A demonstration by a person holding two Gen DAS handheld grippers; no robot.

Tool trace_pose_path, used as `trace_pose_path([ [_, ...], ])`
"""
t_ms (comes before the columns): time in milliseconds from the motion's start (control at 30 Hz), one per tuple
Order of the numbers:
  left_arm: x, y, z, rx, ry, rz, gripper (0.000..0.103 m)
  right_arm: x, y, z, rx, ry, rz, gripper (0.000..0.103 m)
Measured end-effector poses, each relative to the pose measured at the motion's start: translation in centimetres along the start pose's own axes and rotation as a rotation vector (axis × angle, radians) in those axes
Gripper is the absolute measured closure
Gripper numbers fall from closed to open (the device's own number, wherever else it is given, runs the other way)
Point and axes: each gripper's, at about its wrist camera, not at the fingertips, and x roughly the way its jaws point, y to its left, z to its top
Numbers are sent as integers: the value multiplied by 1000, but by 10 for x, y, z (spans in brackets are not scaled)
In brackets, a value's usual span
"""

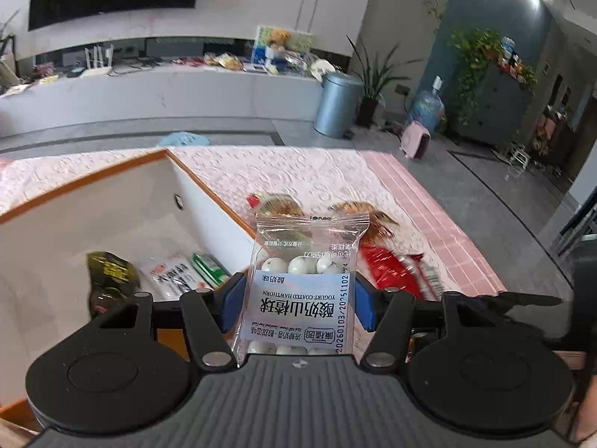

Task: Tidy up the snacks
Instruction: 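Carry the white bag in the left tool and the red bag in the right tool over the box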

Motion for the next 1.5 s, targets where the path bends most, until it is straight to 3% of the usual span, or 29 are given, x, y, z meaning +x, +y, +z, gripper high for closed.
trace_pose_path([
  [400, -26, 45, 19, -84, -90, 136, 35, -48, 54, 37, -104, -182, 96, 33],
  [700, -18, 96, 30, -170, -58, 251, 35, -35, 112, 65, -249, -199, 178, 33],
  [1033, 14, 148, 34, -230, 85, 344, 35, 25, 169, 89, -389, -69, 248, 33],
  [1167, 31, 164, 33, -224, 165, 368, 35, 54, 189, 99, -455, 2, 240, 33],
  [1367, 44, 180, 30, -201, 223, 437, 35, 96, 208, 104, -551, 91, 202, 33],
  [1500, 55, 188, 24, -218, 276, 444, 35, 119, 215, 105, -579, 151, 180, 33],
])
